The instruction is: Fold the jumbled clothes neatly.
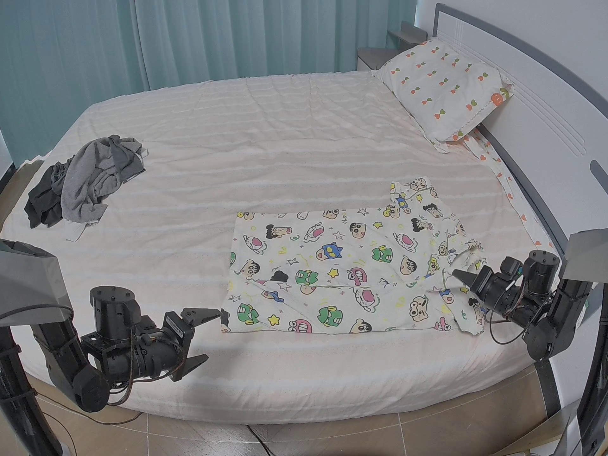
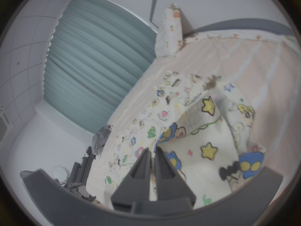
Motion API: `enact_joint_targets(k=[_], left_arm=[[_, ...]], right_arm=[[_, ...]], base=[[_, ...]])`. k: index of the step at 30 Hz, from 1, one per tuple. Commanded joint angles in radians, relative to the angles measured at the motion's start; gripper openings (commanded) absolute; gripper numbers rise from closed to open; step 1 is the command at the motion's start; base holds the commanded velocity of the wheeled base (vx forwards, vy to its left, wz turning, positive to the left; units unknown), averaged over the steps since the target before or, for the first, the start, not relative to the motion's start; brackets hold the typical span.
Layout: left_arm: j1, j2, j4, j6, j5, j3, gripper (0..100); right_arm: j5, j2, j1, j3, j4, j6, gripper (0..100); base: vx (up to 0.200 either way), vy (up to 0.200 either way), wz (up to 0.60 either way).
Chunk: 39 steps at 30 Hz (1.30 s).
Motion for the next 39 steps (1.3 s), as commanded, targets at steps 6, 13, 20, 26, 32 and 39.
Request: enact_joint_targets(k=[6, 13, 20, 26, 32, 39], left_arm=[[-0.002, 0.004, -0.001, 0.000, 0.000, 0.000, 100], [-0.010, 0.016, -0.021, 0.001, 0.017, 0.002, 100], [-0.052, 0.064, -0.105, 0.001, 0.074, 0.025, 100], [-0.053, 0.088, -0.180, 0.003, 0.075, 0.052, 100], [-0.053, 0.091, -0.189, 0.003, 0.075, 0.058, 100], [-0.053, 0.093, -0.189, 0.003, 0.077, 0.057, 100]], right_arm=[[-0.014, -0.111, 0.017, -0.062, 0.132, -0.006, 0], [-0.058, -0.169, 0.058, -0.024, 0.236, -0.012, 0], [-0.187, -0.141, 0.117, 0.094, 0.231, -0.046, 0], [-0.294, -0.118, 0.189, 0.165, 0.228, -0.039, 0], [-0.360, -0.040, 0.224, 0.199, 0.185, -0.032, 0], [-0.372, 0.055, 0.230, 0.297, -0.037, -0.015, 100]], base=[[0.000, 0.000, 0.00], [0.000, 0.000, 0.00], [0.000, 0.000, 0.00], [0.000, 0.000, 0.00], [0.000, 0.000, 0.00], [0.000, 0.000, 0.00]])
